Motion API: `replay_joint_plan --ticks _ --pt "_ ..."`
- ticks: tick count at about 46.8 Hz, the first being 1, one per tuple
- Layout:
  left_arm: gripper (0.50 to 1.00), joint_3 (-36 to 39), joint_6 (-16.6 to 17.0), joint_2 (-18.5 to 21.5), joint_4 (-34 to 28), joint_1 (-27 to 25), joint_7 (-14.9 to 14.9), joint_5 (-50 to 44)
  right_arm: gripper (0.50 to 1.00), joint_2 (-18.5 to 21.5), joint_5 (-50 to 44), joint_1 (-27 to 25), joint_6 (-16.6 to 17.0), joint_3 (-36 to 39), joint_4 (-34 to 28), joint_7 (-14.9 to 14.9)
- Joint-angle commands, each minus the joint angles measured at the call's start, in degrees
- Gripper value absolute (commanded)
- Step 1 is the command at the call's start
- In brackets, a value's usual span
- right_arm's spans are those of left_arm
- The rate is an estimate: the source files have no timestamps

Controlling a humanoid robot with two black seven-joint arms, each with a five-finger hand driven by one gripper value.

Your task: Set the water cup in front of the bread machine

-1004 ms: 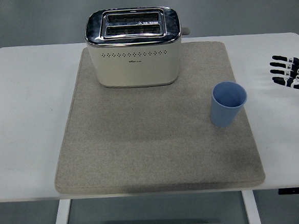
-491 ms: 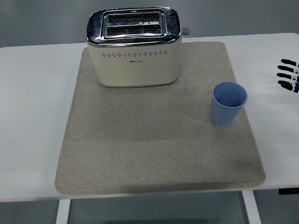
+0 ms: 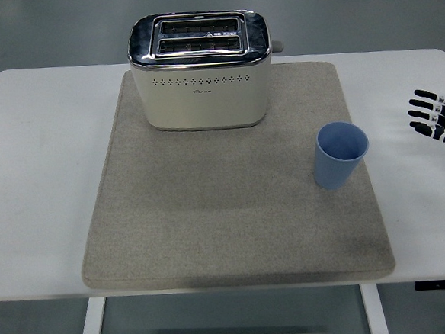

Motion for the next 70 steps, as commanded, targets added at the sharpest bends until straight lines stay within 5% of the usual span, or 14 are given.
replay_joint_plan --ticks 1,24,32,70 --pt "1.000 0.00 0.00 0.00 0.06 -0.04 0.00 0.00 0.917 0.00 0.00 -0.09 0.07 -0.01 0.00 0.01" --pt "1.000 0.00 -0.08 0.00 -0.03 -0.04 0.00 0.00 0.917 0.62 0.00 0.18 0.07 0.26 0.35 -0.35" --pt "1.000 0.00 0.00 0.00 -0.03 0.05 0.00 0.00 0.917 0.09 -0.09 0.09 -0.45 0.26 4.74 -0.43" --pt "1.000 0.00 0.00 0.00 -0.03 0.05 0.00 0.00 0.917 0.09 0.00 -5.62 -7.40 1.05 12.92 1.76"
